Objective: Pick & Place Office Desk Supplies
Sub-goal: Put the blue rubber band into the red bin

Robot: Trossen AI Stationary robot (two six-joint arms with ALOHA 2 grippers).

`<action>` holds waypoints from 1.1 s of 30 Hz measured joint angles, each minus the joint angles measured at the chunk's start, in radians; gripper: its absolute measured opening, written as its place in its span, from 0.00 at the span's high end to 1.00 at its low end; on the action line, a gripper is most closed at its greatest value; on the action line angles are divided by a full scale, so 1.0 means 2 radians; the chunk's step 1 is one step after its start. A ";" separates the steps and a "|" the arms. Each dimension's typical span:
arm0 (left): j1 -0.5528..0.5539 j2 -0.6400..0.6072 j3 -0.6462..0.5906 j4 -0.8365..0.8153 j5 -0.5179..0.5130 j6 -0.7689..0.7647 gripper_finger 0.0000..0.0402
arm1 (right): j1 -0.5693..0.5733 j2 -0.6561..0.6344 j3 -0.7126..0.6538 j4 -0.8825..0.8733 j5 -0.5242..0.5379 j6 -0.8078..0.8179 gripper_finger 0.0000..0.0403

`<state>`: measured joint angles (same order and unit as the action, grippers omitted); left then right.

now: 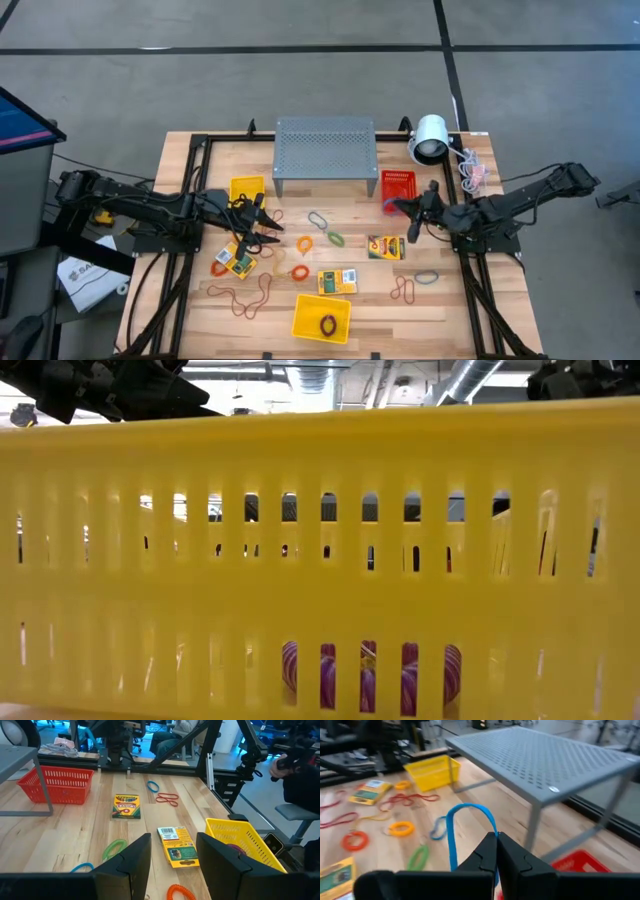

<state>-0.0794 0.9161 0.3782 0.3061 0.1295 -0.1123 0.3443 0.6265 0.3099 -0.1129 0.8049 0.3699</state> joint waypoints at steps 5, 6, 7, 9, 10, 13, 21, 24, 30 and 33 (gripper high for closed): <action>0.000 0.000 0.000 0.000 0.000 0.000 0.61 | 0.000 0.000 0.000 -0.041 0.031 0.044 1.00; 0.000 0.000 0.000 0.000 0.000 0.000 0.61 | 0.000 0.000 0.000 -0.047 0.035 0.050 1.00; 0.000 0.000 0.000 0.000 0.000 0.000 0.61 | -0.002 0.000 0.000 -0.051 0.038 0.054 1.00; 0.000 0.000 0.000 0.000 0.000 0.000 0.61 | -0.011 0.000 0.000 -0.061 0.038 0.064 1.00; 0.000 0.000 0.000 0.000 0.000 0.000 0.61 | -0.017 0.000 0.000 -0.067 0.038 0.070 1.00; 0.000 0.000 0.000 0.000 0.000 0.000 0.61 | -0.042 0.000 0.000 -0.086 0.036 0.091 1.00; 0.000 0.000 0.000 0.000 0.000 0.000 0.61 | -0.120 0.001 0.000 -0.101 -0.029 0.082 1.00; 0.000 0.000 0.000 0.000 0.000 0.000 0.61 | -0.148 0.001 0.000 -0.101 -0.057 0.069 1.00; 0.000 0.000 0.000 0.001 0.000 0.000 0.61 | -0.203 0.024 0.000 -0.101 -0.119 0.046 1.00; 0.000 0.000 0.000 0.001 0.000 0.000 0.61 | -0.228 0.046 0.000 -0.100 -0.148 0.038 1.00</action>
<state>-0.0793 0.9161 0.3779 0.3073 0.1292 -0.1116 -0.1122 0.7186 0.3105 -0.3138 0.5084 0.4452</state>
